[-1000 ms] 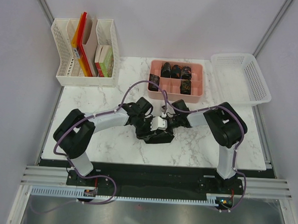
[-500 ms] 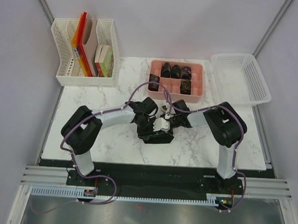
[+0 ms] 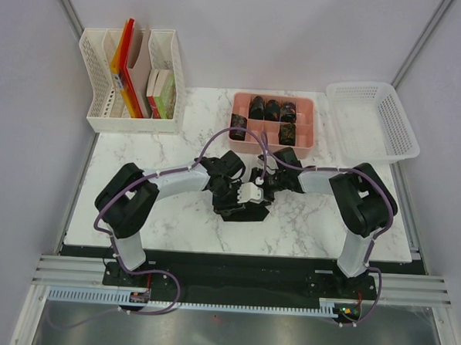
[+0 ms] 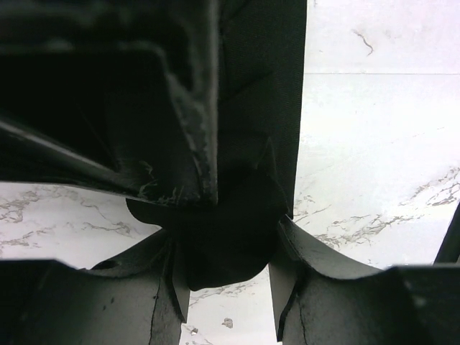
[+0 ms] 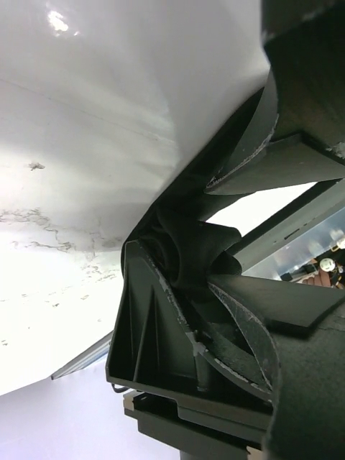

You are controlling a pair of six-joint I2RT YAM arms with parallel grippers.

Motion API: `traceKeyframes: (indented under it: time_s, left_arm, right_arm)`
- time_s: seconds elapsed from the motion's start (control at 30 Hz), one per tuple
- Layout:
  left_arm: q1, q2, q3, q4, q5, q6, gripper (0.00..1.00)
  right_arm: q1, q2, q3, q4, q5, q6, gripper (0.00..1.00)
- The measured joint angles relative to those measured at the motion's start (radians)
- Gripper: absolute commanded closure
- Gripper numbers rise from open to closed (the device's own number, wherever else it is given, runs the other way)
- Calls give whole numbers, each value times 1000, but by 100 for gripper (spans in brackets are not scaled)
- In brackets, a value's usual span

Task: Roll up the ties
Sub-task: Roll the tie at the center of the board.

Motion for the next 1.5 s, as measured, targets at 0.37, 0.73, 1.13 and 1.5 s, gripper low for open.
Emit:
traceKeyframes:
  time_s: [0.37, 0.73, 1.13, 1.5]
  left_arm:
    - [-2, 1, 0, 0, 0, 8, 65]
    - [-2, 2, 0, 0, 0, 8, 64]
    - [3, 8, 11, -6, 14, 6, 51]
    - [45, -64, -84, 61, 105, -8, 28]
  right_arm:
    - [2, -26, -55, 89, 2, 93, 42]
    - [32, -27, -80, 179, 7, 156, 63]
    - [47, -13, -50, 49, 34, 11, 100]
    - [27, 69, -8, 5, 6, -67, 100]
